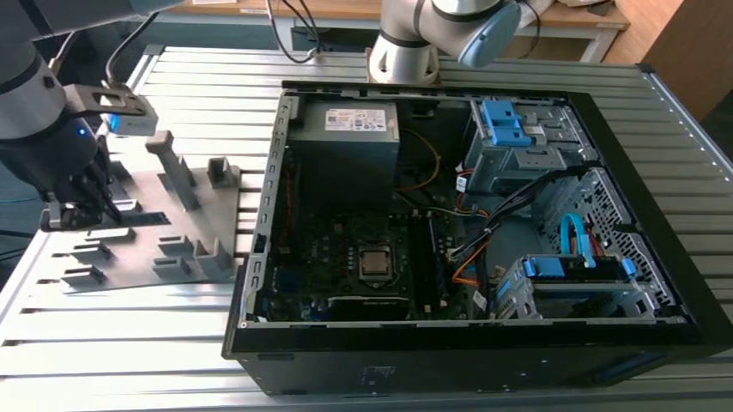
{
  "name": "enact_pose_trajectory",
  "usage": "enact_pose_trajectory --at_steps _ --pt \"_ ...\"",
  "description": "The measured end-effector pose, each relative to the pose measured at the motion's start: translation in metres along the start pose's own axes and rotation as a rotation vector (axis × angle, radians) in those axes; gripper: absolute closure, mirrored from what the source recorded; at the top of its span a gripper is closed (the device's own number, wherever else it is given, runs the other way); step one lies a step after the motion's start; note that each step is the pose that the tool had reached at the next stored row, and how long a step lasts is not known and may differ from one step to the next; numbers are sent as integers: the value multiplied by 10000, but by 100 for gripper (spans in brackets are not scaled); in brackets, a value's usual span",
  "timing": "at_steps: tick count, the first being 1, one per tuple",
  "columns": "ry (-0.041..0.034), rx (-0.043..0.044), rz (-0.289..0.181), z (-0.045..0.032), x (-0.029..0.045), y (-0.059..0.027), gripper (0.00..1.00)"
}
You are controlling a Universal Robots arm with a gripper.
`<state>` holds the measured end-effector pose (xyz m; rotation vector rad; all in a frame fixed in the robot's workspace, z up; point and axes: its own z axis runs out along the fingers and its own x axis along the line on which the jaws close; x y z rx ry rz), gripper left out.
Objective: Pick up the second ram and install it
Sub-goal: 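Pick up the second ram and move it above second insertion slot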
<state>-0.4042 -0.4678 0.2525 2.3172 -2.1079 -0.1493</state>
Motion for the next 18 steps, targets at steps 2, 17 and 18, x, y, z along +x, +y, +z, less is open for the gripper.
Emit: enact_pose_trajectory --at_steps 2,17,18 --pt "0 1 0 -30 -2 2 86" --pt "0 1 0 -234 -16 16 86" --pt "0 0 0 -251 -17 17 86"
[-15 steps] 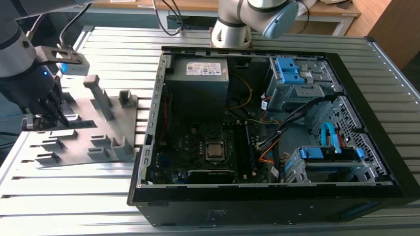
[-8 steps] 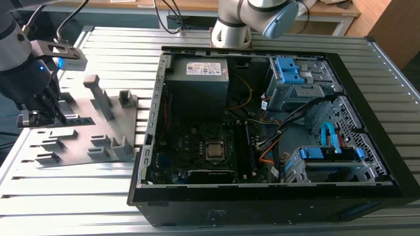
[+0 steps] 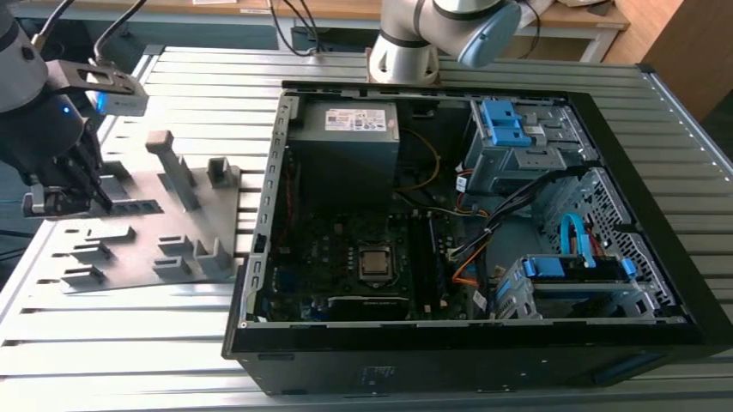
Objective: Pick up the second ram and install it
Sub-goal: 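Pick up the second ram and move it above second insertion slot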
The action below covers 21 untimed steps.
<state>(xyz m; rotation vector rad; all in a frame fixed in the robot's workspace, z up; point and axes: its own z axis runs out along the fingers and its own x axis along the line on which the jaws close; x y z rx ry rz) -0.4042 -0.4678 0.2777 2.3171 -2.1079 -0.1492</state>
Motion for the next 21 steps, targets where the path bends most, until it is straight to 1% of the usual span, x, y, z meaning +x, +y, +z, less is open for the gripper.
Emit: enact_pose_trajectory --at_steps 21 --pt "0 0 0 -297 -20 20 86"
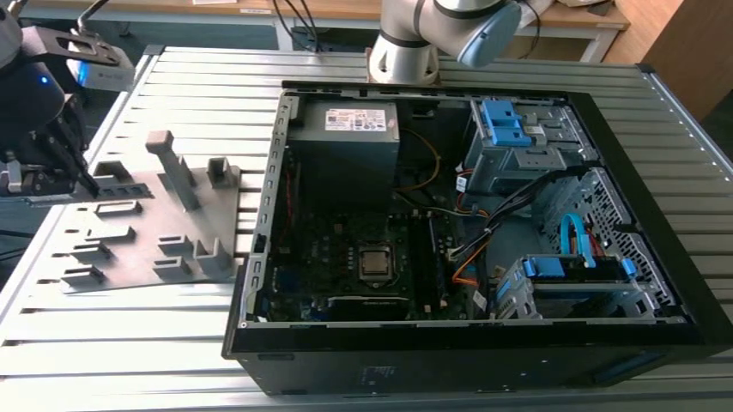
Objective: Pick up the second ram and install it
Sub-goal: 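Pick up the second ram and move it above second insertion slot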
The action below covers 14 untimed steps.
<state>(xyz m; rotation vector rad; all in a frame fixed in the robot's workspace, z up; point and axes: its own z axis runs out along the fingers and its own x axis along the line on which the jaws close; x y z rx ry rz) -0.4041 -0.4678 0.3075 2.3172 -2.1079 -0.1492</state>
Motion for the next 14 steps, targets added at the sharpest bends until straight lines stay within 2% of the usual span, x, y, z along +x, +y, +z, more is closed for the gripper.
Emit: enact_pose_trajectory --at_steps 14 --pt "-1 1 0 -201 -13 14 86"
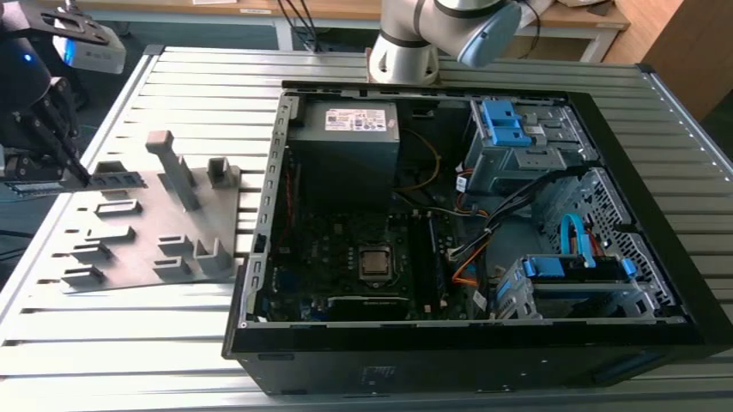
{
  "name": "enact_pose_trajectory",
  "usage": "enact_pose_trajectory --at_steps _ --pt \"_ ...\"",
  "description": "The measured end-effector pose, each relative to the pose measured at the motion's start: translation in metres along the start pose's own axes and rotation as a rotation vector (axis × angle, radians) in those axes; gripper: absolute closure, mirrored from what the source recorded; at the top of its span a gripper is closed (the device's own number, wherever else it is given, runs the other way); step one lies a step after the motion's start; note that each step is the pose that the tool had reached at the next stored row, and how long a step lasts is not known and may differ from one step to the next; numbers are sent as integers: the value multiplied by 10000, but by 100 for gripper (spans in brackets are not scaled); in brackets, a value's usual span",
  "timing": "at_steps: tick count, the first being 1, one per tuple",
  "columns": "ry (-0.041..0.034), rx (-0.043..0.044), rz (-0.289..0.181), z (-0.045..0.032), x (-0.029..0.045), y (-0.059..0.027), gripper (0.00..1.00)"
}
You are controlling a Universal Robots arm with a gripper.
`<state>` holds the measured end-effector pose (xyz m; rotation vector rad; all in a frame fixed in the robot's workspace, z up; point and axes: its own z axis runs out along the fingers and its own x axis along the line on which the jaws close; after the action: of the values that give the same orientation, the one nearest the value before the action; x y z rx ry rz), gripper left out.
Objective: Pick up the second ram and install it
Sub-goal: 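Pick up the second ram and move it above second insertion slot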
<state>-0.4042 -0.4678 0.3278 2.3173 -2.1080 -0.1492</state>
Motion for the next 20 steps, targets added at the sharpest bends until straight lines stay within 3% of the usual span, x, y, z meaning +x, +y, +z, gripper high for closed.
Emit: enact_pose_trajectory --at_steps 20 --pt "1 -1 0 -277 -18 19 86"
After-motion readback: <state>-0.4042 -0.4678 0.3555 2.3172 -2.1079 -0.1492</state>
